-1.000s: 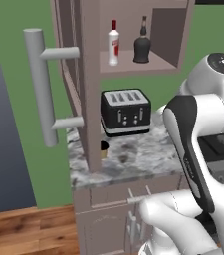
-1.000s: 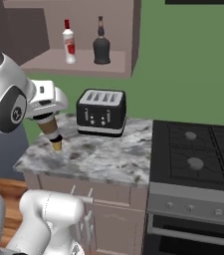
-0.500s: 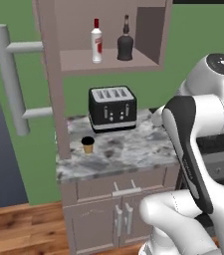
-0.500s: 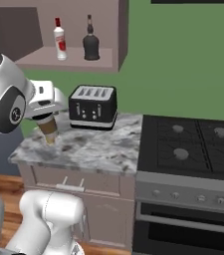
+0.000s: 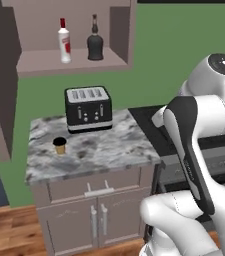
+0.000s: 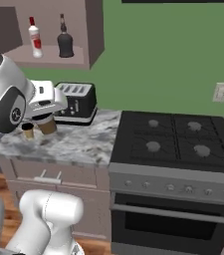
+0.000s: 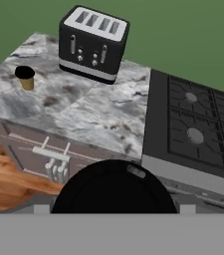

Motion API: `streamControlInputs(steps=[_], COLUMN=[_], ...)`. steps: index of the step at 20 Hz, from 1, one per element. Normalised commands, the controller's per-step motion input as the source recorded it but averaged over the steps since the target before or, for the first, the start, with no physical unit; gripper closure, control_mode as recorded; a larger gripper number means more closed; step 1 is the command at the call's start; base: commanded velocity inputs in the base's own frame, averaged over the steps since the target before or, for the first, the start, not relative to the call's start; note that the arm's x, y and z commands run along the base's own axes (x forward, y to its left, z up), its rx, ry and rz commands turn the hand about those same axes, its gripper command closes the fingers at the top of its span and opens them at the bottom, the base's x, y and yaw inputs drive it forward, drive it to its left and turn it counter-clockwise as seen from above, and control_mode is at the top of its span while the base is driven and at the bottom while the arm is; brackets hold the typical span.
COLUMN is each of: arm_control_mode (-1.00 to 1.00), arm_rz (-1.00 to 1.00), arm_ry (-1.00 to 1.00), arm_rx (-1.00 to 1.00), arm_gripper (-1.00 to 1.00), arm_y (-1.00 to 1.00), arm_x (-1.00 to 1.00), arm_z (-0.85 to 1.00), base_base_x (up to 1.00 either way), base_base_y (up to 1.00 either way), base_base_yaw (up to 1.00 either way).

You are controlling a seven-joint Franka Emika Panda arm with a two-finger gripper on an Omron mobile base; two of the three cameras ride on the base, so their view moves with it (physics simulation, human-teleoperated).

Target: Sort all alcoholic drinks to one cabinet, and non-alcoholic drinks to the other.

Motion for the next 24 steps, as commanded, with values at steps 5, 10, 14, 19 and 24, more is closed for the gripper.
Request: streamControlInputs(steps=[5,10,14,19,24], arm_control_mode=[1.00,1.00,1.00,1.00,1.00], arm_rz=[0.00,0.00,0.00,0.00,0.00], arm_ry=[0.00,0.00,0.00,0.00,0.00], arm_rx=[0.00,0.00,0.00,0.00,0.00], arm_gripper=[1.00,1.00,1.00,1.00,1.00], arm_y=[0.00,0.00,0.00,0.00,0.00], arm_x=[0.00,0.00,0.00,0.00,0.00], arm_z=[0.00,0.00,0.00,0.00,0.00], base_base_x=[-0.12,-0.12,-0.13,-0.13,-0.13], base_base_y=[-0.62,-0.59,-0.61,-0.61,-0.60], base_base_yaw=[-0.03,-0.01,0.00,0.00,0.00])
